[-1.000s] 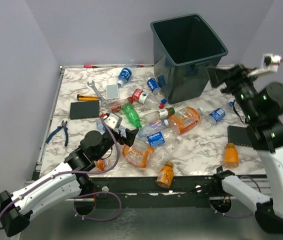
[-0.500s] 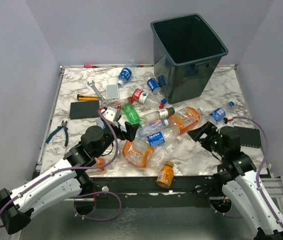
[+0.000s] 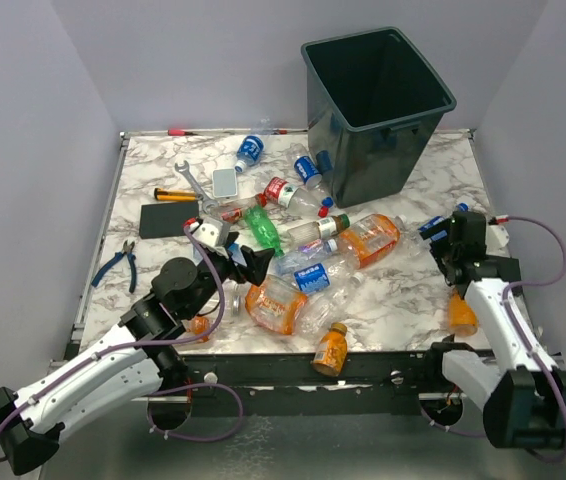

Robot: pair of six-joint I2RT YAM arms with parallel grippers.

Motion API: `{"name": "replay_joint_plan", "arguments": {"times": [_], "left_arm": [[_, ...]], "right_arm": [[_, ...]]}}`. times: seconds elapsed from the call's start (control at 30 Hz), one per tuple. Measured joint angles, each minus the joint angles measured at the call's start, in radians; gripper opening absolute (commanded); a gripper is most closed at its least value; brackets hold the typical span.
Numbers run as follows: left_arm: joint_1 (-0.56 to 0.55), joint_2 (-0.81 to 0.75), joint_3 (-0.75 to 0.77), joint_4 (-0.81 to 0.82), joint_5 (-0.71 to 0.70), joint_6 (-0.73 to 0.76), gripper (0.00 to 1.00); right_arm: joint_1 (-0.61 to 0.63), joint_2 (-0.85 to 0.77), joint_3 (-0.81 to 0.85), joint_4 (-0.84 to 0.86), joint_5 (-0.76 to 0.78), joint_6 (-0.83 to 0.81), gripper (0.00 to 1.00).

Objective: Put the plastic bottles in the bin
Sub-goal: Pick up the plastic bottle at the center of the board.

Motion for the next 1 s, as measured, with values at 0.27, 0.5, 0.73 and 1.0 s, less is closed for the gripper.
{"name": "replay_joint_plan", "arguments": {"times": [0.27, 0.5, 0.73, 1.0], "left_arm": [[0.000, -0.012, -0.002, 0.001, 0.022, -0.019, 0.99], [0.000, -0.048, -0.010, 0.003, 0.052, -0.024, 0.99], [0.000, -0.053, -0.012, 0.013, 0.065, -0.023, 0.99], [0.000, -0.044, -0.018, 0.016, 0.079, -0.023, 0.99]], "right_arm": [[-0.182, 0.327, 0.118, 0.079, -0.005, -0.009, 0.87], [-0.201, 0.542, 0.280, 0.130, -0.027, -0.068, 0.86], [-0.231, 0.702, 0.345, 0.146, -0.090, -0.100, 0.80], [-0.232, 0.751, 0.346, 0.158, -0.163, -0.110, 0.55]]}}
